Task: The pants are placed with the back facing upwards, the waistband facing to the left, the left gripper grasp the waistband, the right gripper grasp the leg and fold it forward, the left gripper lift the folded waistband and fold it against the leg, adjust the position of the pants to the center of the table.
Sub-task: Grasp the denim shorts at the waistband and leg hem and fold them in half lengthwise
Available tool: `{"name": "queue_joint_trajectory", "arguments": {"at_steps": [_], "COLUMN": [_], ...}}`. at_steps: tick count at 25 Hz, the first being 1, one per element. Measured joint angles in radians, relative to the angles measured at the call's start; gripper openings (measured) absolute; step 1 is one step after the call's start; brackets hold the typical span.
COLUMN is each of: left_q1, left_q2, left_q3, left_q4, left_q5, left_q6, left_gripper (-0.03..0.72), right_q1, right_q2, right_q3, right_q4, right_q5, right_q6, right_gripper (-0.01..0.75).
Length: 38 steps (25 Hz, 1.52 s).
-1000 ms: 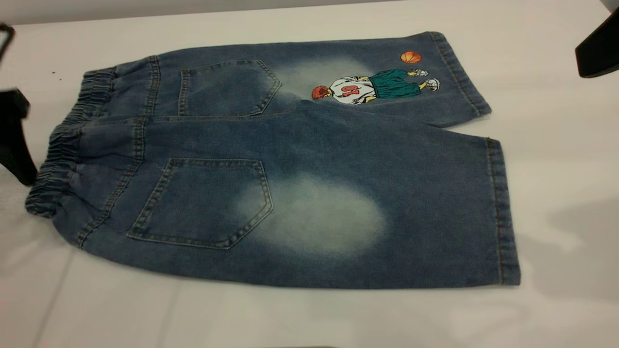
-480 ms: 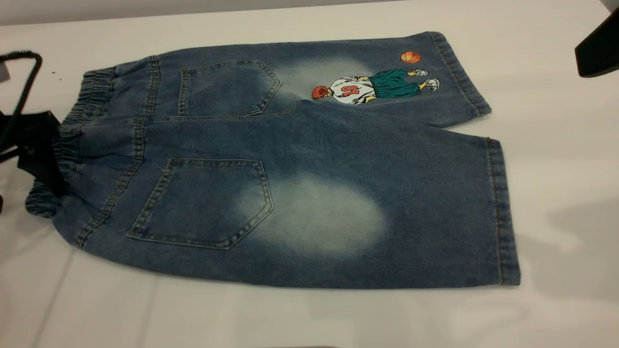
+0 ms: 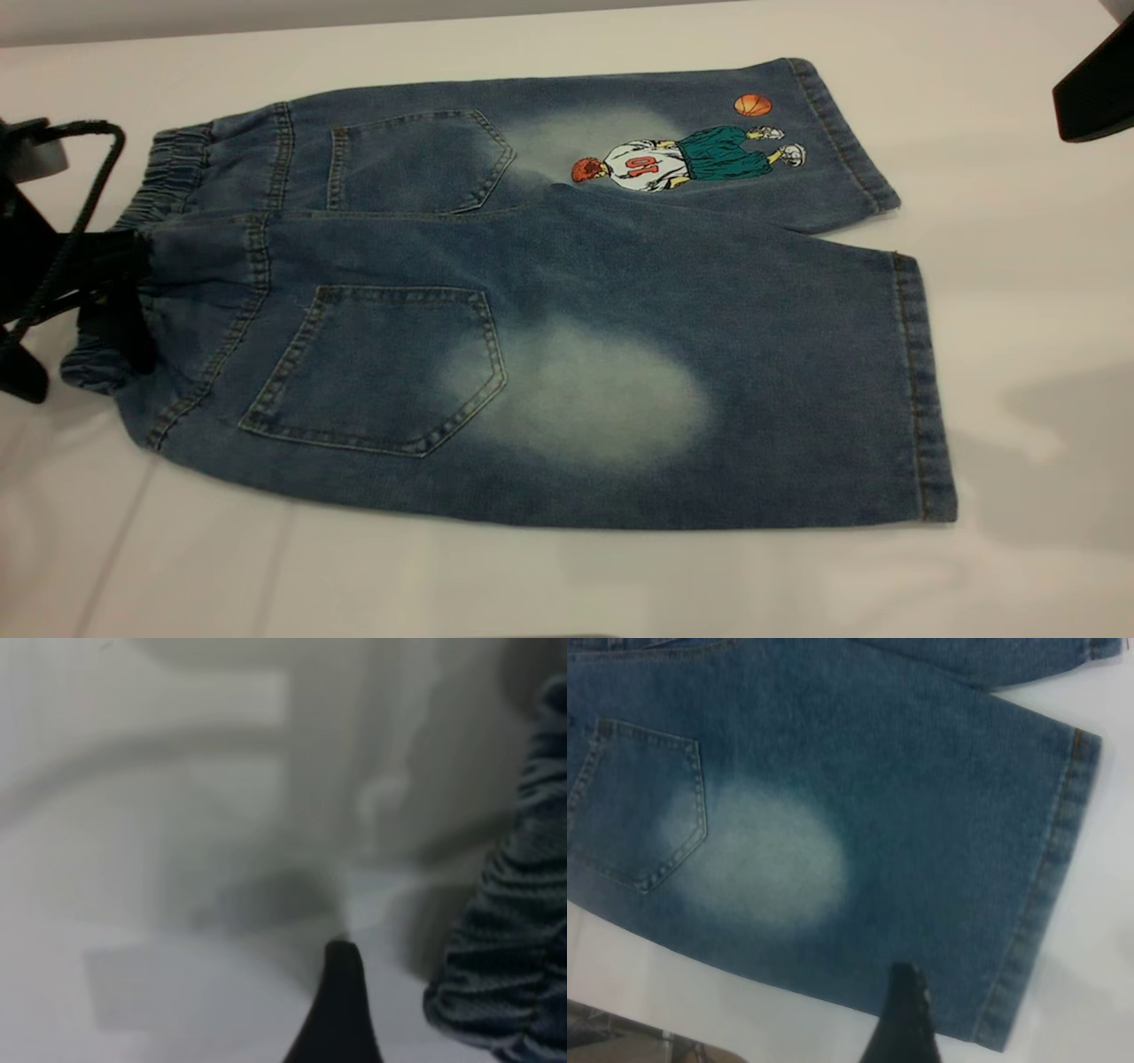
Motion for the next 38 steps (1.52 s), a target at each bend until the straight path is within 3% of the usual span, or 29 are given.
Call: {"name": "queue_joint_trajectory", "arguments": {"at_steps": [3,5,10,11,18,24,27,32,35,38], "left_q1": [-0.007,-0.008,-0.015,-0.015,-0.015,-0.015,-0.015,-0.031,-0.064,-0.100], "left_q2": [0.001,0.001,0.001,0.001,-0.032,-0.115,-0.144,-0.159,-0.160,-0.160], "left_q3": [0.000,0.000,0.000,0.000,0.000,0.000,0.000,0.000,0.000,0.000], "left_q4": [0.000,-0.011,-0.020,-0.020,-0.015,-0.011,-0.011,-0.011,-0.011,-0.010], "left_q5": [-0.013,-0.017,-0.051,-0.054,-0.039,0.016,0.026,0.034,0.035,0.033], "left_q6": [-0.004,-0.007,-0.016,-0.017,-0.015,0.012,0.020,0.021,0.021,0.021], "left_gripper": [0.529,0.454,0.124,0.095,0.087,0.087,0.087,0.087,0.087,0.087], "right_q1": [0.000,0.000,0.000,0.000,0.000,0.000,0.029,0.139,0.153,0.153], "right_q2": [0.000,0.000,0.000,0.001,0.028,0.193,0.299,0.492,0.595,0.691], "right_q3": [0.000,-0.001,-0.001,-0.001,0.014,0.136,0.176,0.179,0.178,0.164], "right_q4": [0.001,0.001,0.002,0.003,0.077,0.247,0.386,0.721,0.918,0.993], "right_q5": [0.001,0.001,0.030,0.038,0.065,0.048,0.013,-0.044,-0.045,-0.004], "right_q6": [0.000,0.000,0.000,0.000,0.012,-0.029,-0.146,-0.427,-0.594,-0.684], "right_gripper": [0.516,0.516,0.516,0.516,0.516,0.516,0.516,0.516,0.516,0.516]}}
